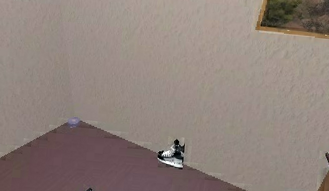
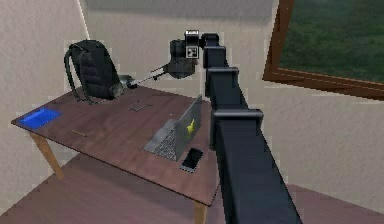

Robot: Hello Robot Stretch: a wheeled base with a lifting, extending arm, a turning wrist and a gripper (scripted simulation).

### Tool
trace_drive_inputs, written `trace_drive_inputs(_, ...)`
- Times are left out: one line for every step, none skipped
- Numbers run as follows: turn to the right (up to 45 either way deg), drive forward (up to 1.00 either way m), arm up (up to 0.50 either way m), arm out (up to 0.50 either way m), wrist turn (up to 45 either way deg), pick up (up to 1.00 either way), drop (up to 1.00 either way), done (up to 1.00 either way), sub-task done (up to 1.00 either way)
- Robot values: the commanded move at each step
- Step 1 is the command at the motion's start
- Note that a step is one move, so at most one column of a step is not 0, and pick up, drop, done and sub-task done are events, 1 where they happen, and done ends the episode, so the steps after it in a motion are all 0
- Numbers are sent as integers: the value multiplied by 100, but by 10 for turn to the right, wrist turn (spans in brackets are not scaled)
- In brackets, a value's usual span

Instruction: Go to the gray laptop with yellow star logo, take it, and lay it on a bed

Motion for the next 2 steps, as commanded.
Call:
trace_drive_inputs(0,0,0,0,300,0,0,0,0)
trace_drive_inputs(0,0,-30,0,0,0,0,0,0)
